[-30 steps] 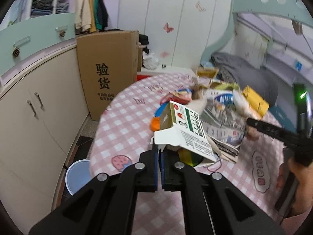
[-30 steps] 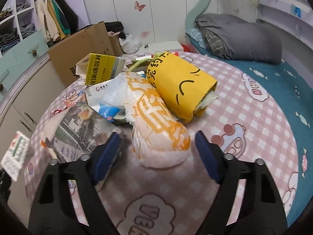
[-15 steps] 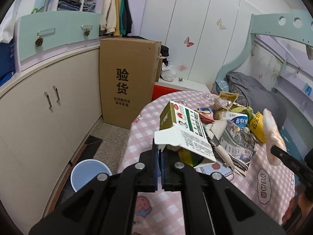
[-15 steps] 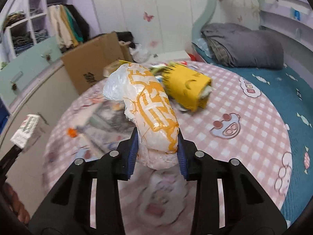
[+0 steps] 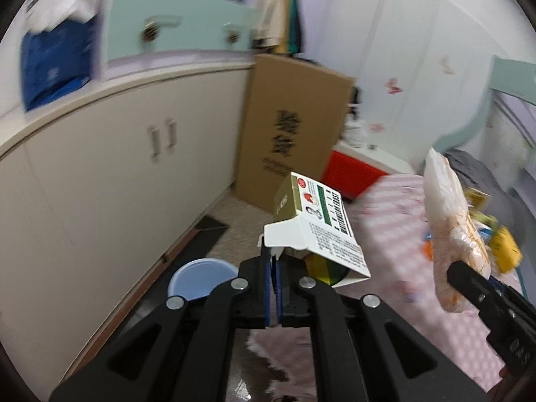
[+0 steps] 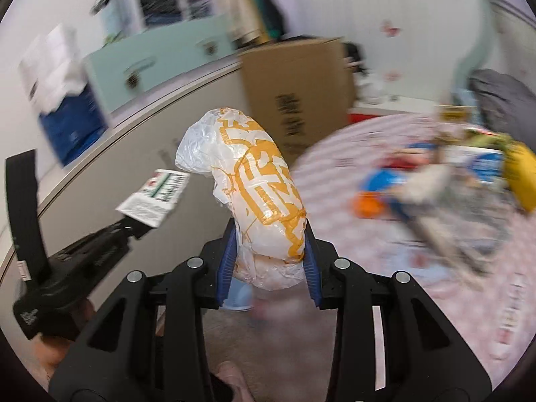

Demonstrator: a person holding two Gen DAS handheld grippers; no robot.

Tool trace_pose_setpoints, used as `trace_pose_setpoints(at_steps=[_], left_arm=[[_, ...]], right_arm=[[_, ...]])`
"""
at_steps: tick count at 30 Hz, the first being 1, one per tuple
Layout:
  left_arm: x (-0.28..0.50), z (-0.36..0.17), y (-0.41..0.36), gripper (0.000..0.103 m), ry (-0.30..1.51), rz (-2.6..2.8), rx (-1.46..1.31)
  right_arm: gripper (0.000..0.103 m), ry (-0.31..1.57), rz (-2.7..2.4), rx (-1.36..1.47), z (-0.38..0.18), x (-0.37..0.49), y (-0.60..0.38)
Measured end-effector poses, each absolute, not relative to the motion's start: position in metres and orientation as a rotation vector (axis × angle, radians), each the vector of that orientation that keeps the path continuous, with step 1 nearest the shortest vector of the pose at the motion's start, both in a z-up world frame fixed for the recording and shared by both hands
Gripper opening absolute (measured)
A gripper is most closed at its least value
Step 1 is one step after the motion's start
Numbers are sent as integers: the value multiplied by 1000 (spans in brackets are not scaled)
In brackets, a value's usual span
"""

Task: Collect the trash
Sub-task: 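Carry both items to the blue wastebasket and open both tools to drop them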

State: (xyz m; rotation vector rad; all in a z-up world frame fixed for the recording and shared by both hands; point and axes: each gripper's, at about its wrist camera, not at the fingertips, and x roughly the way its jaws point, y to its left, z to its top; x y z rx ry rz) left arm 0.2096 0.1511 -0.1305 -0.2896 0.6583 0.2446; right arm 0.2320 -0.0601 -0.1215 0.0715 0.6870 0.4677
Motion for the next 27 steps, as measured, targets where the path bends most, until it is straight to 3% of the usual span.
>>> trace_pose_setpoints(at_steps=[8, 10, 12, 18, 27], left_arm=[[229, -189, 242, 3, 775, 423, -339], [238, -204, 261, 3, 803, 459, -351], [248, -216, 275, 3, 828, 485, -361], [271, -246, 297, 3, 892, 516, -357], [287, -267, 287, 3, 943, 499, -336]], right_arm=[[41, 798, 590, -2, -173, 280, 56], [48, 814, 600, -2, -193, 291, 77], [65, 832, 591, -33, -216, 308, 98], [71, 908, 570, -54, -253, 330, 118], [75, 880, 504, -61, -259, 330, 118]])
